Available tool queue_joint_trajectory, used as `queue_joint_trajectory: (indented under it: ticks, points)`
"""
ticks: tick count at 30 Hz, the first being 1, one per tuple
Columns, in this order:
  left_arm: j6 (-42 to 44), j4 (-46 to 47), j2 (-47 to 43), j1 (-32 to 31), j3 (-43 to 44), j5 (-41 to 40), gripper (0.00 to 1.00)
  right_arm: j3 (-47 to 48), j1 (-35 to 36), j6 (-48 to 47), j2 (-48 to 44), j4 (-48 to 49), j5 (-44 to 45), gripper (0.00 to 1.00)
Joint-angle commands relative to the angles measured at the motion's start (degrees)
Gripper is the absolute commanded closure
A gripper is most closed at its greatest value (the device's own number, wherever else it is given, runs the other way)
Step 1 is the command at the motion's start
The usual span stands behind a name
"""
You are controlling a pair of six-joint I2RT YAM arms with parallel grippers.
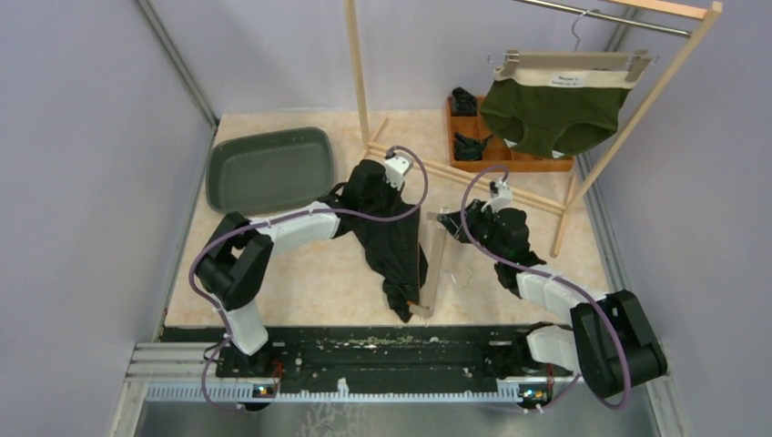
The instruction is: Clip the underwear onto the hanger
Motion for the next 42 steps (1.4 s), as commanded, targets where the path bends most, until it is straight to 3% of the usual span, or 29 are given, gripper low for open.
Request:
queue_joint_trajectory:
  ticks: [1, 3, 5, 18, 28, 32, 42]
  points:
    - [-0.5, 0.3, 0.6, -0.1, 1.5, -0.4, 0.75, 2.7, -0.1, -4.8, 0.3, 1.5, -0.6, 1.0]
    - [-0.6, 0.0, 1.7, -0.1, 2.1, -0.5, 0.39, 2.7, -0.1, -4.7, 0.1, 1.5, -0.3, 1.0]
    - [-0.7, 0.0, 2.4, -0.1, 2.3, 0.0, 0.31, 2.7, -0.1, -4.5, -0.1, 1.4, -0.1, 1.0]
    - [1.2, 4.8, 6.9, -0.1, 1.8, 7.5, 0.27, 2.6, -0.1, -3.9, 0.6, 2.5, -0.5, 1.0]
    - [1.9, 0.8, 12.4, -0.1, 6.1, 11.8, 0.29, 2.1, -0.1, -3.8, 0.7, 2.8, -0.4, 1.0]
    - [1.8, 1.5, 13.7, -0.1, 6.0, 12.1, 0.35, 2.0, -0.1, -3.8, 0.8, 2.9, -0.5, 1.0]
    - [-0.1, 6.0, 8.9, 0.9, 1.8, 14.2, 0.89, 1.7, -0.1, -4.1, 1.0, 2.6, -0.1, 1.0]
